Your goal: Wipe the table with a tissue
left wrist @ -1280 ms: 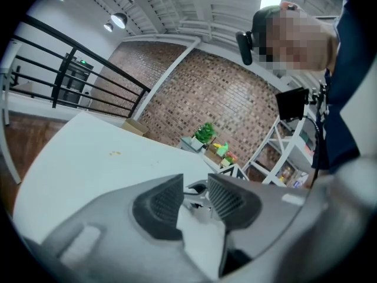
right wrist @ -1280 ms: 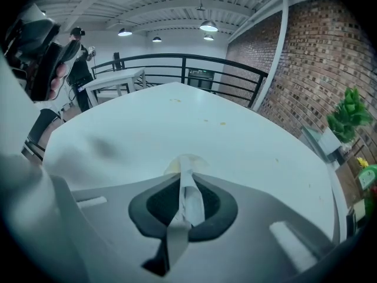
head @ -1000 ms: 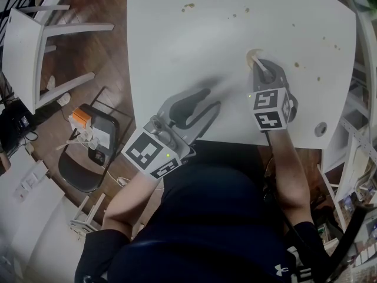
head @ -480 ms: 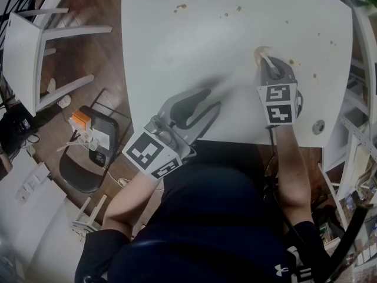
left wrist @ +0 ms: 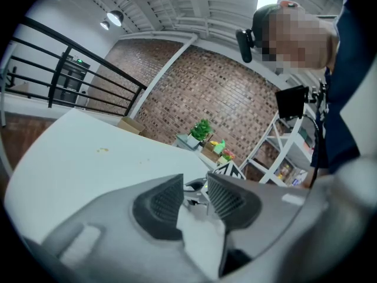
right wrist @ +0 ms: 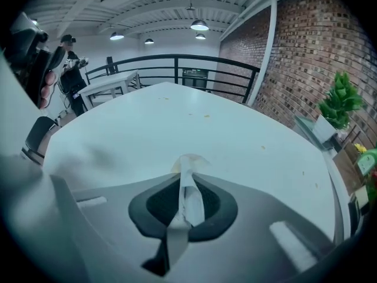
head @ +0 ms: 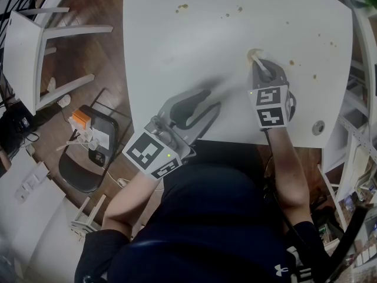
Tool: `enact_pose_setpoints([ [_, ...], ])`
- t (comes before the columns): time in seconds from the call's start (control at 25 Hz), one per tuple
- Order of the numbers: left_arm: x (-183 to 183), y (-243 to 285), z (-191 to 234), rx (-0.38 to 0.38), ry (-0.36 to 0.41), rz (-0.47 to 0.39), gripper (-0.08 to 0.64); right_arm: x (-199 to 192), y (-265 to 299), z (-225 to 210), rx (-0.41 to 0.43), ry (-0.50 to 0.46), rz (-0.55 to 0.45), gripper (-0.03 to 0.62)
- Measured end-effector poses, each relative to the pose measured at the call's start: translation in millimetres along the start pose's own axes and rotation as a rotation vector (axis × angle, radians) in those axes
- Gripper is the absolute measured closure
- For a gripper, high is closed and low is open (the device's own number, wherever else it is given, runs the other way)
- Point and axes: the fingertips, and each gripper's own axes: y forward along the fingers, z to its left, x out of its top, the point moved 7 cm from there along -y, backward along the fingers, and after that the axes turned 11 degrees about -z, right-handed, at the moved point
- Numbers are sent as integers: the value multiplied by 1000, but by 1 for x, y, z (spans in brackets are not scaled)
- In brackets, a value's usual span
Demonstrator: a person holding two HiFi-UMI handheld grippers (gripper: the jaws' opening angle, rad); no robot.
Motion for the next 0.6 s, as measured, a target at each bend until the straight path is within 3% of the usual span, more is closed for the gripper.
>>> enact_pose_setpoints([
  [0.24, 1, 0, -2, -1, 7, 2, 433, 7, -1, 24, 72, -16, -26, 580],
  [0.6, -6, 16, -25, -36, 25, 8, 433, 1, -38, -10, -7, 31, -104, 580],
])
